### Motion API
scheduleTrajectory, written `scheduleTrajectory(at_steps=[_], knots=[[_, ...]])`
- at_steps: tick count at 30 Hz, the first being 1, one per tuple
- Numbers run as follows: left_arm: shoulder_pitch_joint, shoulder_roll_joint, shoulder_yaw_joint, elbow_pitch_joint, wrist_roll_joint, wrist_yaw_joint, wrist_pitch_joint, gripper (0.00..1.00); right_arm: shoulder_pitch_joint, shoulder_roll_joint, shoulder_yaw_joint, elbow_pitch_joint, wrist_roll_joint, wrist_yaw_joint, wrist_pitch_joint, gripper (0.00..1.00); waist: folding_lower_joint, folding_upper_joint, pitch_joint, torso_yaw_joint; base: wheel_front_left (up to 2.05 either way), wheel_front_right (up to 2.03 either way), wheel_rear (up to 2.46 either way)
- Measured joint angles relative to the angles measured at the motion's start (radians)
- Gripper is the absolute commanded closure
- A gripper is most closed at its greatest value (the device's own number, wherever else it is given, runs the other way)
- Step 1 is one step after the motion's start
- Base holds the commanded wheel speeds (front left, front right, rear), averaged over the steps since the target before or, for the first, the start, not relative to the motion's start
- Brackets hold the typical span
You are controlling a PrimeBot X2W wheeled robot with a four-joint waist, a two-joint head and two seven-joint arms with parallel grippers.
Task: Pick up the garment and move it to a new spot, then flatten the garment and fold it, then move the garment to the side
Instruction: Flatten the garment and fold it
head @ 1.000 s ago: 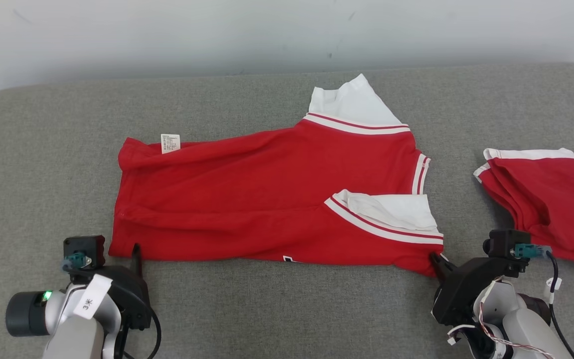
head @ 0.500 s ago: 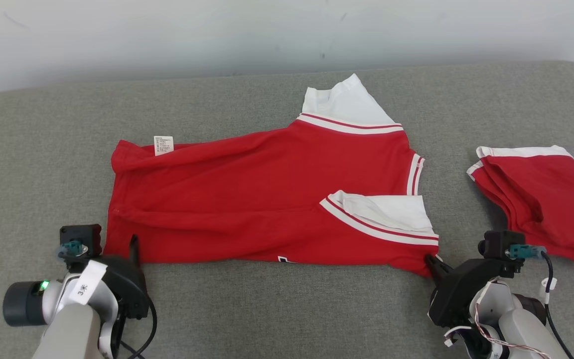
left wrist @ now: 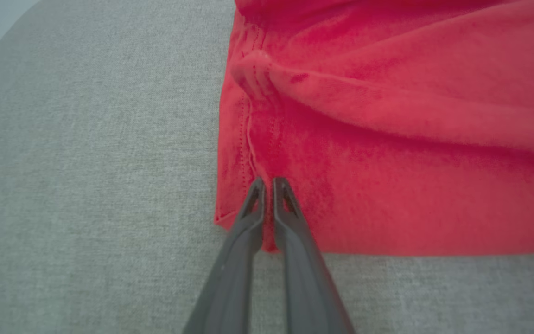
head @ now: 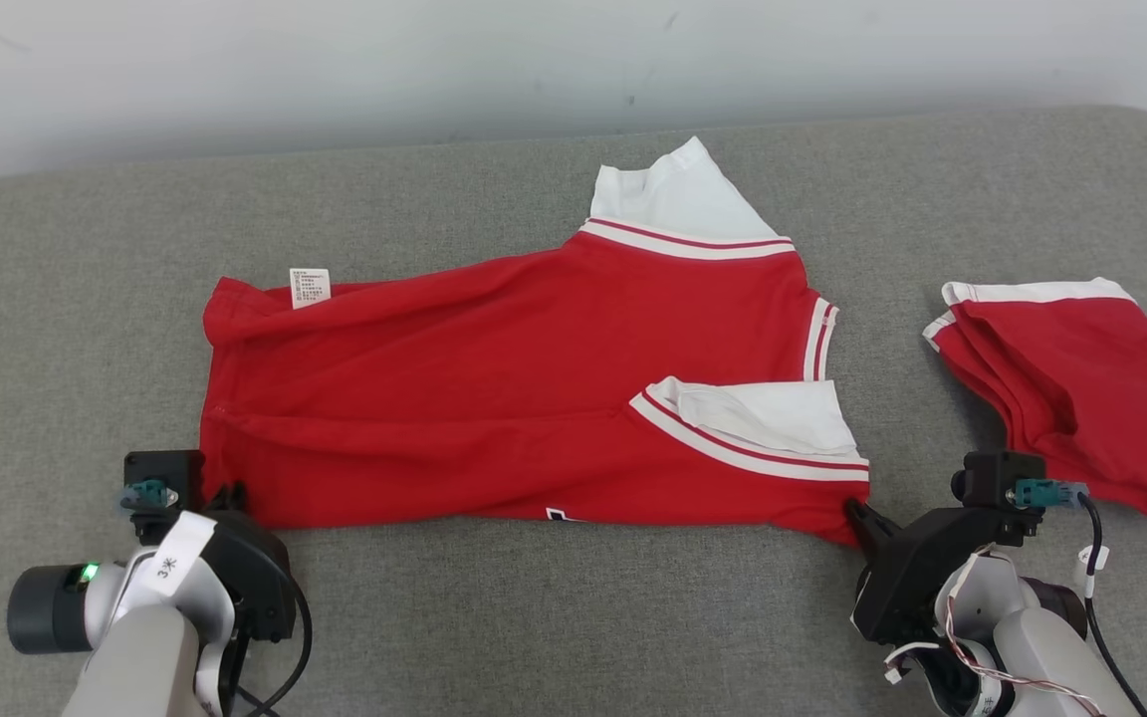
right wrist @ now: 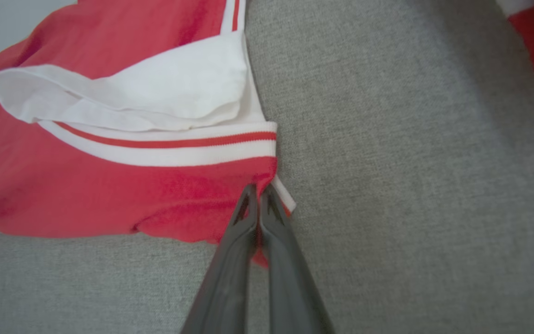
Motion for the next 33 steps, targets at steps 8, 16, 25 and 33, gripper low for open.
scheduleTrajectory(at_steps=[8, 16, 25, 33], knots=[[-0.020, -0.002, 0.027, 0.010, -0.025, 0.001, -0.009, 1.00, -0.002, 0.000, -0.007, 0.008, 0.001, 0.000, -0.008, 1.00, 0.0000, 0.0000, 0.000, 0.007, 0.00, 0.00, 0.00], [0.043, -0.018, 0.071, -0.002, -0.092, -0.027, -0.062, 1.00, 0.024, -0.018, -0.048, 0.004, 0.036, 0.012, -0.022, 1.00, 0.0000, 0.0000, -0.033, 0.025, 0.00, 0.00, 0.00], [0.177, -0.023, 0.093, -0.017, -0.146, -0.068, -0.097, 1.00, 0.130, -0.031, -0.069, -0.039, 0.046, 0.016, -0.030, 1.00, -0.0002, 0.0000, -0.099, 0.041, 0.00, 0.00, 0.00], [0.322, -0.033, 0.116, -0.097, -0.206, -0.106, -0.138, 1.00, 0.283, -0.043, -0.089, -0.148, 0.072, 0.016, -0.018, 1.00, -0.0002, 0.0000, -0.165, 0.036, 0.00, 0.00, 0.00]])
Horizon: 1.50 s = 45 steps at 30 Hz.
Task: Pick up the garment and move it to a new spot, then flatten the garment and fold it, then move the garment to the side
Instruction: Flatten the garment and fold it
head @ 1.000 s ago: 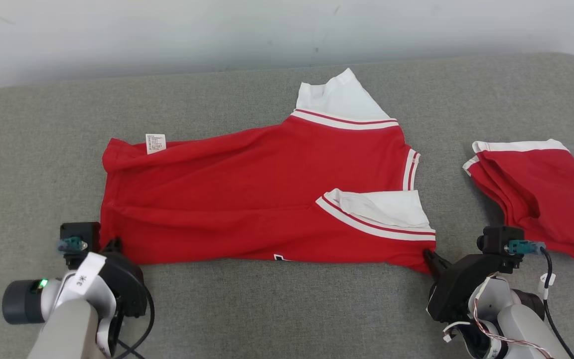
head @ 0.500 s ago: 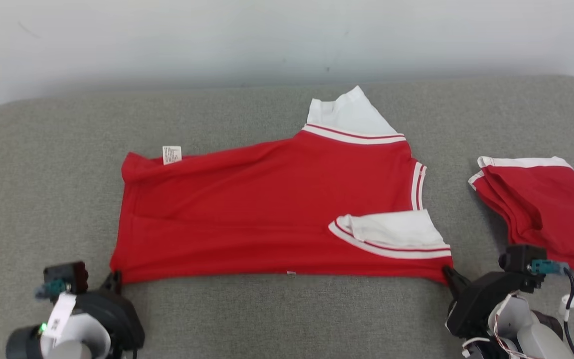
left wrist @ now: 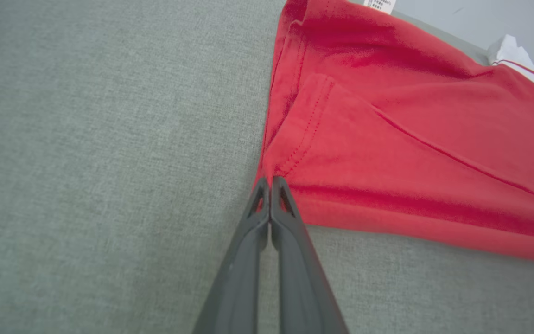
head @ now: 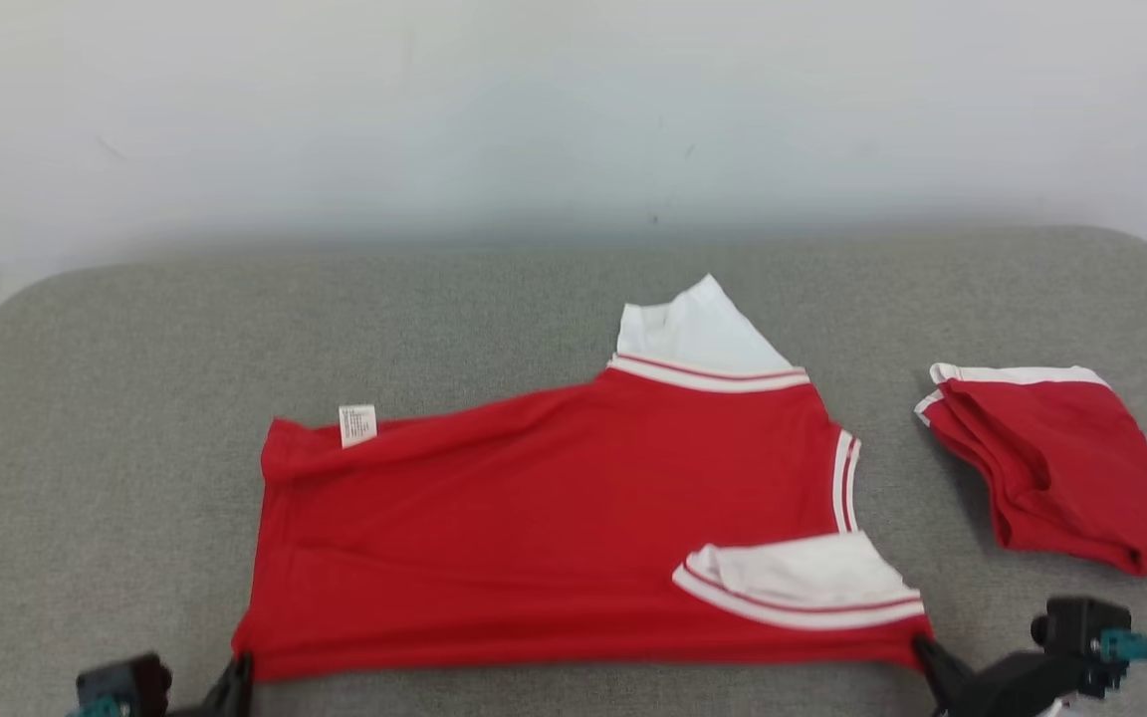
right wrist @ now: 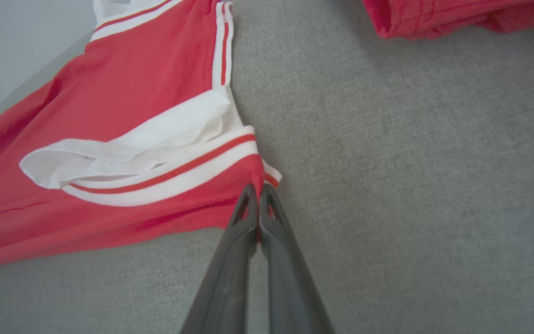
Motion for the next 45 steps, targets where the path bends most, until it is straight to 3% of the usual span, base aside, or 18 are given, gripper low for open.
scheduleTrajectory(at_steps=[7, 16, 17, 18, 19, 29, 37, 45], knots=[[0.139, 0.005, 0.008, -0.050, -0.006, 0.000, -0.001, 1.00, 0.154, 0.001, -0.003, -0.083, 0.028, -0.002, 0.044, 1.00, -0.0001, -0.0002, -0.042, -0.010, 0.00, 0.00, 0.00], [0.218, 0.008, 0.013, -0.111, -0.008, 0.017, 0.018, 1.00, 0.237, 0.009, -0.003, -0.153, 0.044, -0.022, 0.100, 1.00, 0.0001, -0.0001, -0.049, -0.020, 0.00, 0.00, 0.00], [0.222, 0.007, 0.014, -0.113, -0.008, 0.023, 0.023, 0.75, 0.237, 0.010, -0.004, -0.158, 0.044, -0.028, 0.103, 0.81, 0.0001, -0.0001, -0.048, -0.021, 0.00, 0.00, 0.00], [0.223, 0.007, 0.015, -0.118, -0.008, 0.029, 0.028, 0.34, 0.236, 0.012, -0.004, -0.164, 0.044, -0.028, 0.108, 0.01, 0.0001, -0.0002, -0.048, -0.022, 0.00, 0.00, 0.00], [0.224, 0.007, 0.016, -0.123, -0.008, 0.032, 0.035, 0.00, 0.236, 0.014, -0.004, -0.166, 0.044, -0.032, 0.111, 0.00, 0.0001, -0.0001, -0.047, -0.022, 0.00, 0.00, 0.00], [0.260, 0.009, 0.033, -0.177, -0.007, 0.089, 0.062, 0.00, 0.233, 0.013, -0.003, -0.199, 0.017, -0.053, 0.117, 0.00, 0.0002, -0.0001, -0.062, -0.017, 0.00, 0.00, 0.00], [0.204, 0.028, 0.048, -0.365, 0.030, 0.108, -0.069, 0.00, 0.144, 0.004, -0.060, -0.284, -0.047, -0.063, -0.002, 0.00, 0.0003, -0.0001, -0.101, -0.008, 0.00, 0.00, 0.00], [0.167, 0.023, 0.019, -0.437, 0.072, 0.116, -0.099, 0.00, 0.031, 0.035, -0.073, -0.312, -0.118, -0.072, -0.148, 0.00, 0.0002, -0.0001, -0.135, -0.034, 0.00, 0.00, 0.00]])
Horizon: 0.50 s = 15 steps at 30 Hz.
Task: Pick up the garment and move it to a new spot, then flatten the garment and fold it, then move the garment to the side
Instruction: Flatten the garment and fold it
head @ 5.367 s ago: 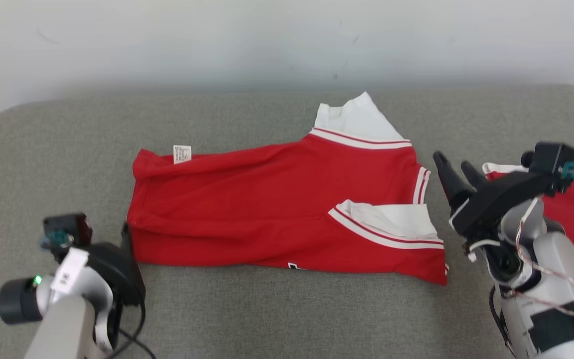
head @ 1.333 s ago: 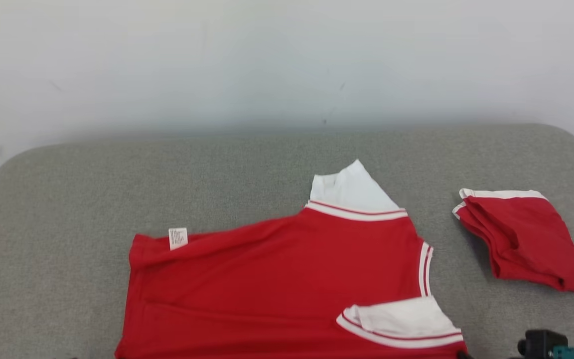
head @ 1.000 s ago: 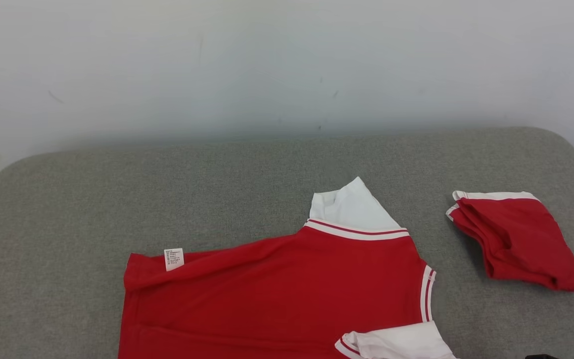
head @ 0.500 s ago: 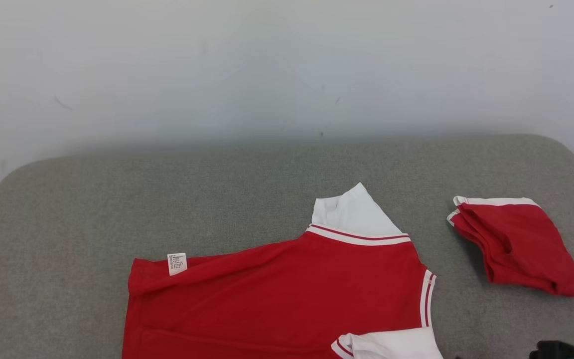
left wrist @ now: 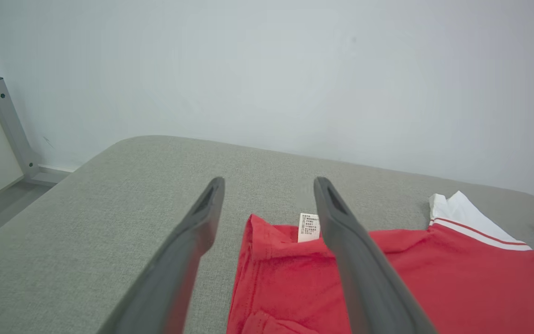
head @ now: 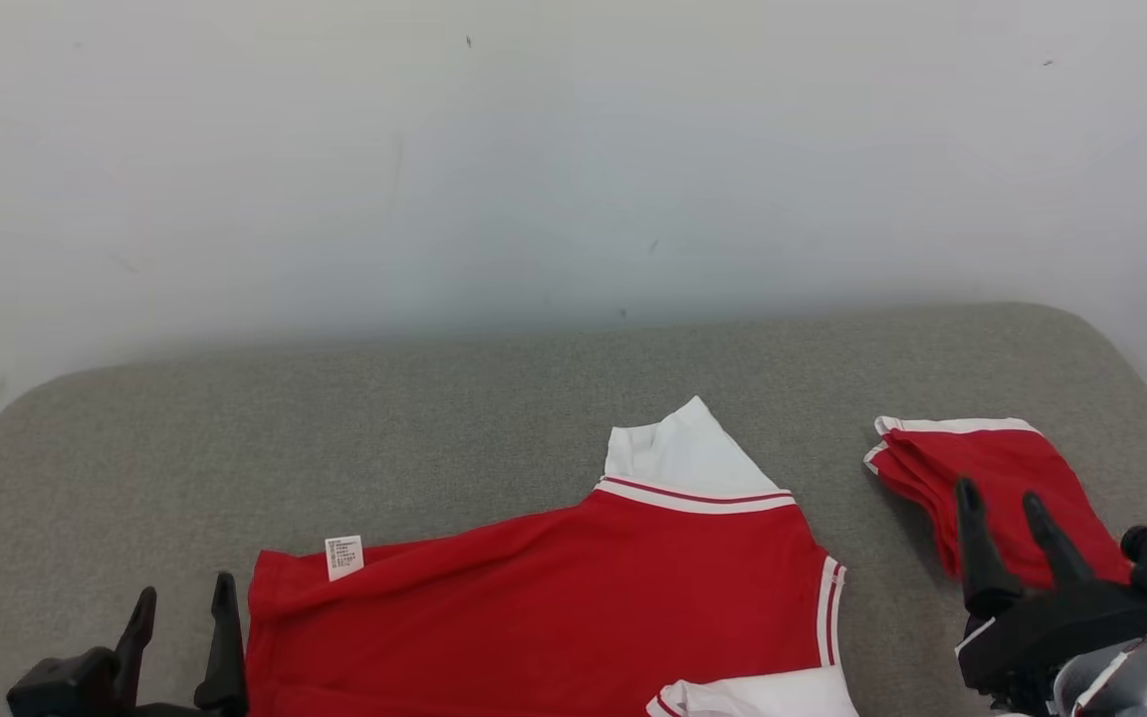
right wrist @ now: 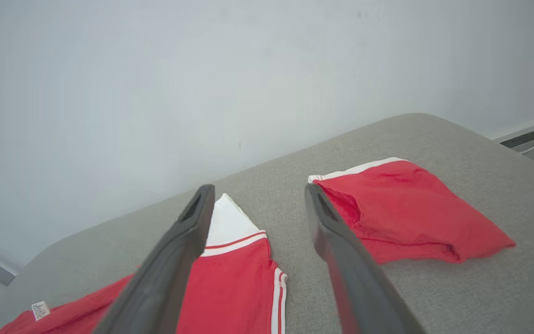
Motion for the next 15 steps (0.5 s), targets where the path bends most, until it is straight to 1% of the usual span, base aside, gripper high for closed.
scheduleTrajectory(at_steps=[3, 7, 8, 12, 15], knots=[[0.000, -0.001, -0.004, -0.007, 0.000, 0.000, 0.001, 0.00, -0.029, 0.007, -0.001, -0.002, -0.008, -0.003, -0.033, 0.00, 0.0000, 0.0000, -0.010, -0.017, 0.00, 0.00, 0.00], [0.003, -0.007, -0.021, -0.009, -0.002, -0.002, 0.016, 0.00, -0.032, 0.007, 0.021, 0.022, -0.019, -0.002, -0.051, 0.00, 0.0000, 0.0000, -0.023, -0.041, 0.00, 0.00, 0.00], [0.004, -0.007, -0.025, -0.007, -0.002, -0.004, 0.026, 0.00, -0.033, 0.007, 0.027, 0.028, -0.019, 0.003, -0.053, 0.00, 0.0000, 0.0000, -0.026, -0.047, 0.00, 0.00, 0.00], [0.006, -0.007, -0.035, 0.002, -0.003, -0.019, 0.042, 0.00, -0.046, -0.009, 0.066, 0.058, -0.023, 0.050, -0.052, 0.00, 0.0000, 0.0000, -0.030, -0.065, 0.00, 0.00, 0.00], [0.007, -0.009, -0.036, 0.015, -0.004, -0.018, 0.055, 0.00, -0.046, -0.030, 0.083, 0.086, -0.026, 0.076, -0.052, 0.00, 0.0000, 0.0001, -0.028, -0.067, 0.00, 0.00, 0.00]])
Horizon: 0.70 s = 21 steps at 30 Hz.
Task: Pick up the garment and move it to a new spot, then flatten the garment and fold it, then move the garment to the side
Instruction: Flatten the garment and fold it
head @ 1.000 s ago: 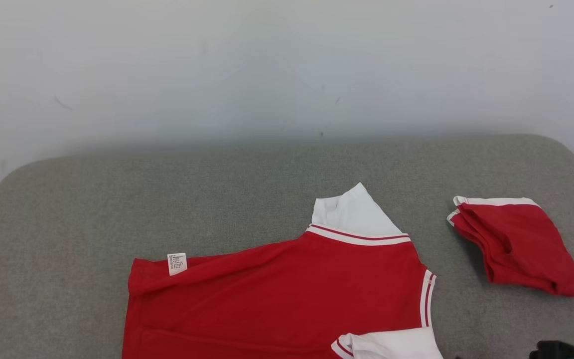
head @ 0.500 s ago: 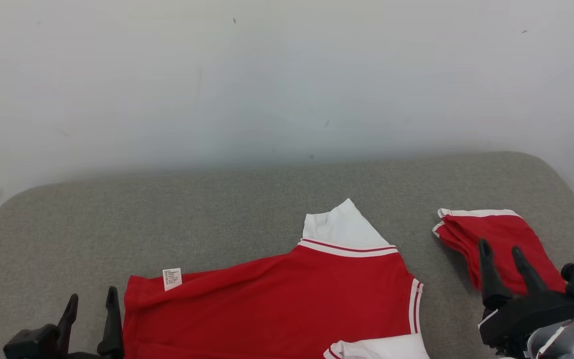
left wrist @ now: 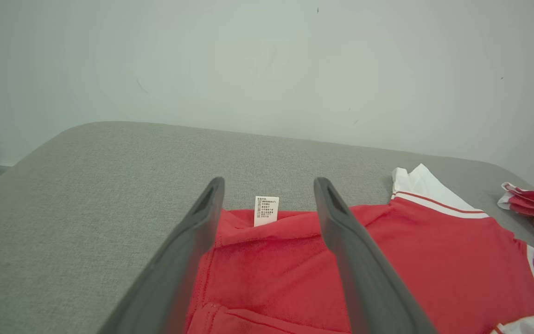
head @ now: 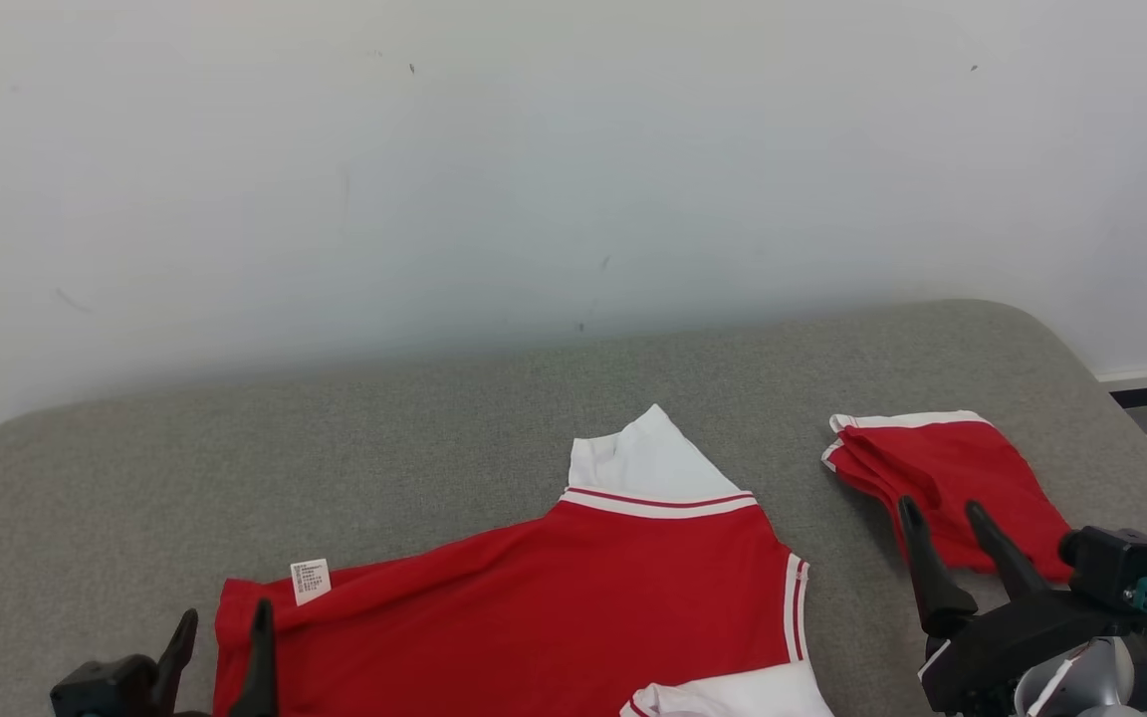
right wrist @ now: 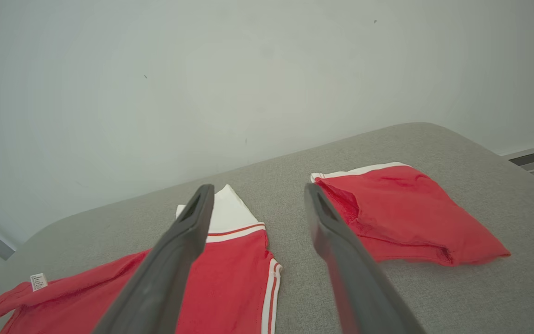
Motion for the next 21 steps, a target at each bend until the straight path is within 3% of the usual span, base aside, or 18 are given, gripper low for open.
scheduleTrajectory(at_steps=[6, 21], knots=[[0.003, -0.005, 0.000, 0.000, -0.005, 0.001, 0.013, 0.00, -0.003, -0.003, 0.006, 0.016, 0.000, 0.024, -0.010, 0.00, 0.0000, 0.0000, 0.012, 0.006, 0.00, 0.00, 0.00], [0.004, -0.004, 0.002, -0.004, -0.012, 0.001, 0.035, 0.00, -0.005, -0.002, 0.018, 0.052, -0.004, 0.042, -0.037, 0.00, 0.0000, 0.0001, 0.033, 0.018, 0.00, 0.00, 0.00]])
